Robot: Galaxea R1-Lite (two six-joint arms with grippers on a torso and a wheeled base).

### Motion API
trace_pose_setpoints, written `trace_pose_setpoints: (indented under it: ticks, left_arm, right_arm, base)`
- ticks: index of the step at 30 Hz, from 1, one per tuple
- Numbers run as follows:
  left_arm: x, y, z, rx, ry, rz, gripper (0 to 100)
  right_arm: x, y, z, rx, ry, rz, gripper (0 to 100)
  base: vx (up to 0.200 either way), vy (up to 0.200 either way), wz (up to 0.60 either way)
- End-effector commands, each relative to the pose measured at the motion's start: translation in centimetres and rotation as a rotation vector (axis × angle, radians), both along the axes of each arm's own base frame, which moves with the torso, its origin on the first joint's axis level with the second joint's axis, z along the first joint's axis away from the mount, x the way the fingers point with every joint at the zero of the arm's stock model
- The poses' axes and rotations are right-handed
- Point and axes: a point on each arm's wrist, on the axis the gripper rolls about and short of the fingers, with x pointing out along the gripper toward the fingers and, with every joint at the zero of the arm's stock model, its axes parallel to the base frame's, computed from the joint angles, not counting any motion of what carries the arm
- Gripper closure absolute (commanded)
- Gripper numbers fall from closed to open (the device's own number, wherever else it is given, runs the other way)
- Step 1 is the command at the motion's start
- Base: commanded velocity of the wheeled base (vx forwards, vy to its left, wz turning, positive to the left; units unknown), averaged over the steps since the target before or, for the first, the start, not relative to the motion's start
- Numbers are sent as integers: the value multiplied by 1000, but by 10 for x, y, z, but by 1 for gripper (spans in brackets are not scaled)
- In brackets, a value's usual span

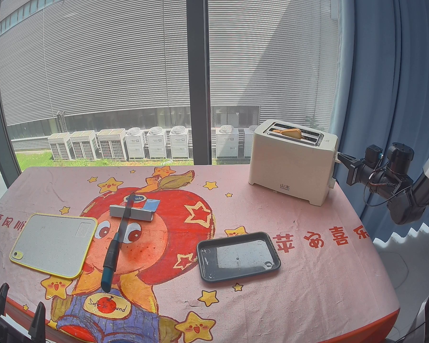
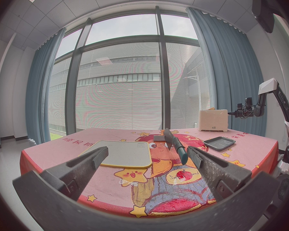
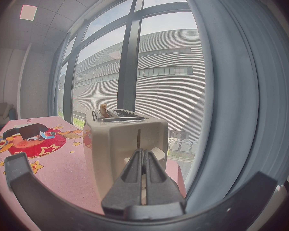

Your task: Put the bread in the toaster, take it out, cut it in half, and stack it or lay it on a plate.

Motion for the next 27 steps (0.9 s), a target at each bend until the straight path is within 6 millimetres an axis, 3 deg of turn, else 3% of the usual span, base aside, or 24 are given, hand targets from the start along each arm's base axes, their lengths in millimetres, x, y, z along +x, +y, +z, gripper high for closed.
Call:
trace_pose_setpoints:
  ticks: [1,27]
  left_arm:
    - [0,0,-5,0,1,0,0]
    - [0,0,-5,0,1,0,0]
  right_arm:
    - [1,1,-7,0,17,2,100]
    - [3,3,-18,0,48,1,100]
  base:
    - [0,0,0]
    - [0,0,0]
